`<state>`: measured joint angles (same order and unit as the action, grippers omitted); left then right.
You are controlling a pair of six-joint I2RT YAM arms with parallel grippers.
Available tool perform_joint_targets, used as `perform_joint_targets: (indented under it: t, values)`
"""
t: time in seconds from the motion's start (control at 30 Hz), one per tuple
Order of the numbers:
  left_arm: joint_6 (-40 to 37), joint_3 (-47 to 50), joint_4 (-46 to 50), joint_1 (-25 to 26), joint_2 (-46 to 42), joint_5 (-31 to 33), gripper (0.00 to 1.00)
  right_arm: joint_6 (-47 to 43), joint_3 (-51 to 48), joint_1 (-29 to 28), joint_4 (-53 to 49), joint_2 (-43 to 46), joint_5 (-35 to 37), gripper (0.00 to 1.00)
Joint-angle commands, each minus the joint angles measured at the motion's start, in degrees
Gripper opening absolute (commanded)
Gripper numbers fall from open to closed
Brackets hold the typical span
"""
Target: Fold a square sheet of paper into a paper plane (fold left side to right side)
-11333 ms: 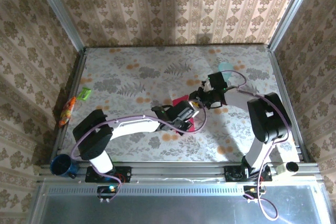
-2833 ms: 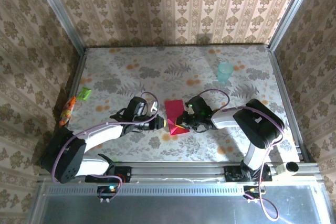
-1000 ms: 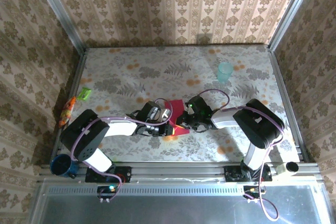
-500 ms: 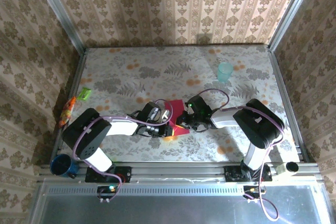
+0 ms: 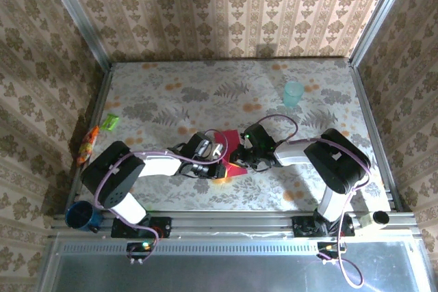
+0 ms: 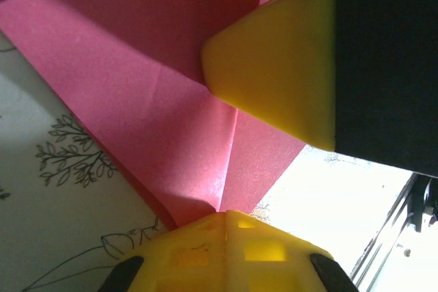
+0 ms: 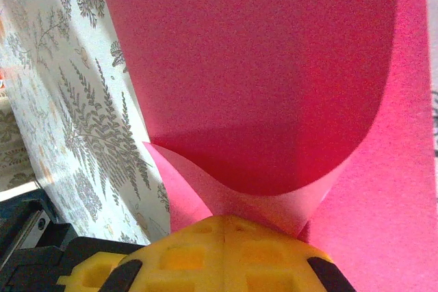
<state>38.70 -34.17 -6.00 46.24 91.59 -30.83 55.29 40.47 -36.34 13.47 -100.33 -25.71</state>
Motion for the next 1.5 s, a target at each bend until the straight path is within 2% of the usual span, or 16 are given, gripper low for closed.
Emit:
perform_joint_targets:
  t: [0.0, 0.23, 0.4, 0.6, 0.83, 1.47]
  values:
    - [-1.54, 1.01, 6.4, 1.2, -1.07, 0.61, 0.0, -1.19, -1.02, -0.14, -8.55, -2.37, 5.39, 0.0]
    - [0.04, 2.93, 3.92, 0.81, -7.52, -1.26, 0.0, -1.06, -1.09, -0.14, -8.29, -2.1, 5.3, 0.0]
    - [0.76, 2.18, 2.5, -2.72, -10.64, -1.88, 0.0, -1.06, -0.92, -0.14, -8.2, -2.02, 5.32, 0.0]
    - [-1.51, -1.25, 2.45, -3.94, -7.25, -3.79, 0.0, -1.06, -1.07, -0.14, -8.26, -1.88, 5.41, 0.0]
    - [-1.19, -3.61, -0.74, -2.0, -2.7, -4.53, 0.0, -0.92, -1.31, -0.14, -8.09, -1.97, 5.39, 0.0]
    - [-2.86, -3.34, 6.28, -0.67, 1.98, 1.8, 0.0, -1.45, -0.97, -0.15, -6.67, -1.71, 4.58, 0.0]
